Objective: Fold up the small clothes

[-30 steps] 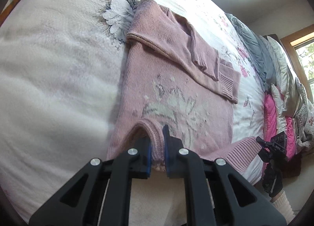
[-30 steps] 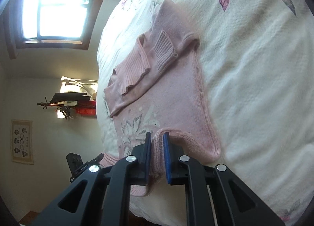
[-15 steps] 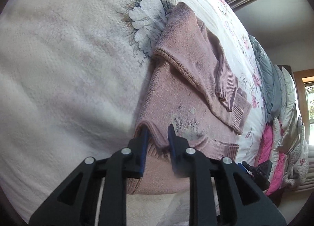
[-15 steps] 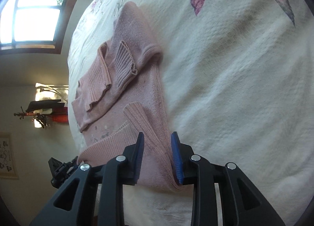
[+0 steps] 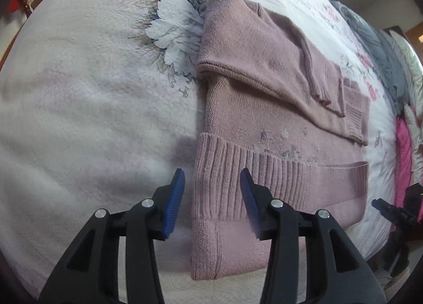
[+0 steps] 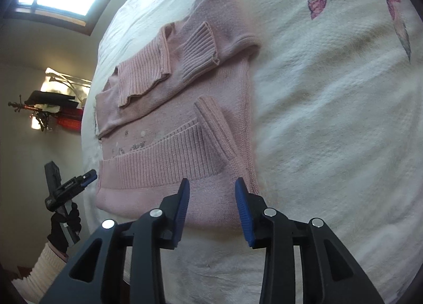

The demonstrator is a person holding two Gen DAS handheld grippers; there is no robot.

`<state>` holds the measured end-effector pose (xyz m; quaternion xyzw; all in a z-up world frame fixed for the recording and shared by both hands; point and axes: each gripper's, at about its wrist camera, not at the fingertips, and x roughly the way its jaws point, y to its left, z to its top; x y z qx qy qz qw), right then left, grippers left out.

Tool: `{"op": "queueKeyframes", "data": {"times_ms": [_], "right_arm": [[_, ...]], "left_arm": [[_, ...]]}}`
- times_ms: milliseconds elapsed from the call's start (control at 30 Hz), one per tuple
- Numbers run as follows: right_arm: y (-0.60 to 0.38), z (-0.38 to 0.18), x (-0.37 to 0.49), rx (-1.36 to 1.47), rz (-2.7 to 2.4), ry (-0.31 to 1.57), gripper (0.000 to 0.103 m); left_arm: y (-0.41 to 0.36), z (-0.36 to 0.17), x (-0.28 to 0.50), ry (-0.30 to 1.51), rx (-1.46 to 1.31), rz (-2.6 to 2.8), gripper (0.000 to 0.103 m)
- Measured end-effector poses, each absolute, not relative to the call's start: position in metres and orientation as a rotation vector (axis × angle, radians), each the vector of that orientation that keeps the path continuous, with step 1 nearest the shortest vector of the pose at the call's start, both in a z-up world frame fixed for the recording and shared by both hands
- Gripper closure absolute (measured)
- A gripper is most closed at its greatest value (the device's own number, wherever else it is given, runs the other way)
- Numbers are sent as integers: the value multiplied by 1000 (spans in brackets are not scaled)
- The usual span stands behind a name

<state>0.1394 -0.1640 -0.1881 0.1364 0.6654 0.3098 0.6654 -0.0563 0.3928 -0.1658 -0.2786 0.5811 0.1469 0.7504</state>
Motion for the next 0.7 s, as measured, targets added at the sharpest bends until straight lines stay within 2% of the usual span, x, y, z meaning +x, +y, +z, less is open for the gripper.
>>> {"op": "queueKeyframes", "data": {"times_ms": [33,67,167,400,567,633,700], "right_arm": [[-161,-187,138,281,704,1502,65],[-158,-186,138,258,707,1501,65],[-151,-183,140,217,716,1498,63],[-116,-178,162,31,741,1448,58],[-83,-192,181,-65,748,1446,56],[-72,-203,187,-127,730,1464,50],[-65,-215,190,-165,715,1490,50]], "left_arm": [[392,-173,-52,1289,-601,328,61],[392,-178,-49,1309,-592,336,66],[389,-182,-44,1310,-570,338,93],[371,-151,-51,1209,-535,303,94],[369,-167,-45,1251,-550,275,94],[369,-177,-40,1282,-538,285,92],[370,-184,-36,1304,-512,307,88]]}}
